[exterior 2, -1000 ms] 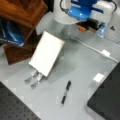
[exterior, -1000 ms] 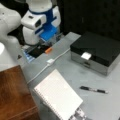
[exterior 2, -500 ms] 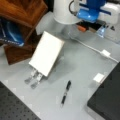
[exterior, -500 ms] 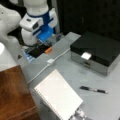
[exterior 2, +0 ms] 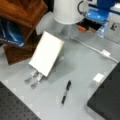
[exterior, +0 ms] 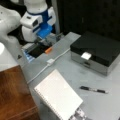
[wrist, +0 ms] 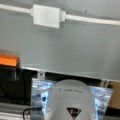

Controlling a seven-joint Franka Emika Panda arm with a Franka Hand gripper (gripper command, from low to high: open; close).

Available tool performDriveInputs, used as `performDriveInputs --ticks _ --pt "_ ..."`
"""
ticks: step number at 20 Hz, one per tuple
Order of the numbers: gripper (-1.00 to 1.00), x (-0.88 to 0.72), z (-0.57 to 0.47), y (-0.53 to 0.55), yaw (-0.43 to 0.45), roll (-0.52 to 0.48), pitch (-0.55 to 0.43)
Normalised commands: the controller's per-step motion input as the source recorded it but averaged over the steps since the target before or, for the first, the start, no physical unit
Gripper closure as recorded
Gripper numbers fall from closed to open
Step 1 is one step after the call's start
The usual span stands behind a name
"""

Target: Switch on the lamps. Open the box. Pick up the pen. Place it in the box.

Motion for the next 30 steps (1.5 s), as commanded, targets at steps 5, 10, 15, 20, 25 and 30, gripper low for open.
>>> performDriveInputs --ticks 5,10,15,20,25,30 --pt "-1.00 -0.37 -0.27 0.15 -0.130 0.003 -0.169" --pt "-1.00 -0.24 -0.32 0.21 -0.112 0.013 -0.214" --pt "-1.00 -0.20 -0.28 0.23 -0.083 -0.019 -0.216" --pt "1.00 -0.18 -0.12 0.24 -0.102 -0.019 -0.191" --pt "1.00 -0.17 -0.12 0.23 -0.134 -0.034 -0.171" --pt "1.00 -0.18 -0.18 0.18 -0.114 -0.017 -0.182"
